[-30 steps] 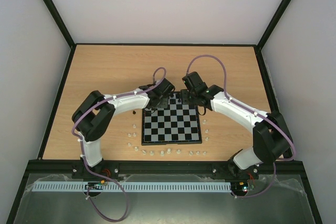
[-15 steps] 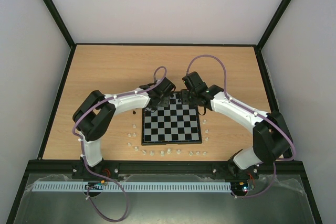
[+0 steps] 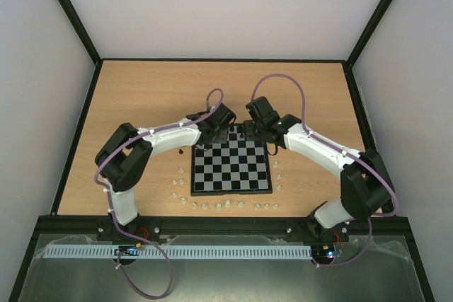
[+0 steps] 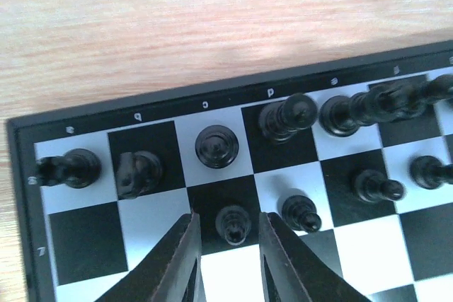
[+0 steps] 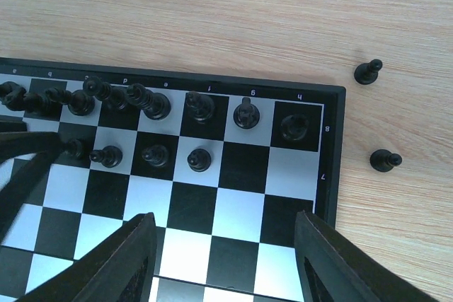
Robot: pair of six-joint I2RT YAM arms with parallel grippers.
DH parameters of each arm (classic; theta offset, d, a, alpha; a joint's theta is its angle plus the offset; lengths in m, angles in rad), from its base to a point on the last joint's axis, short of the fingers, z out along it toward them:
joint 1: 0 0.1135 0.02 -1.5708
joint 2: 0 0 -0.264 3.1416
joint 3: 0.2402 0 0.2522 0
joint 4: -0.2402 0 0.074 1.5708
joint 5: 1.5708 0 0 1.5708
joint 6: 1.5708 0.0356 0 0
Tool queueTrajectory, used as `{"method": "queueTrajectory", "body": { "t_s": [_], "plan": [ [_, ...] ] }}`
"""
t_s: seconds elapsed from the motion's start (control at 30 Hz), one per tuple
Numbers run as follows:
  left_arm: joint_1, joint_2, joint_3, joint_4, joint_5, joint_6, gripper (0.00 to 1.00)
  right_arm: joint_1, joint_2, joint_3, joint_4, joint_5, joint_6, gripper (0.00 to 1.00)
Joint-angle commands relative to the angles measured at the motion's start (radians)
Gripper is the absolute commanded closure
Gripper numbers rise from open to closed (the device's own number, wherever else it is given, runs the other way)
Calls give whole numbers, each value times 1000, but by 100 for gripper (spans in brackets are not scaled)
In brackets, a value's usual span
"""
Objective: Set up the chess pieces on the board
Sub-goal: Place the chess piece on the chessboard, then pick up the chess piece at the center of the board.
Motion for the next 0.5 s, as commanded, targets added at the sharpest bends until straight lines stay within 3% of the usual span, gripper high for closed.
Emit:
{"method": "queueTrajectory", "body": {
  "t_s": [0.0,0.23,0.47],
  "plan": [
    [-2,-133,-4,-41,-39,13,72,-5,27,-6,-15,7,1,46],
    [40,-341,-116,-23,-102,41,61,-13,26,-15,-2,-6,-3,46],
    [110,-517,-318,111,-83,59,28,-66,21,-32,12,-10,5,35]
  ]
}}
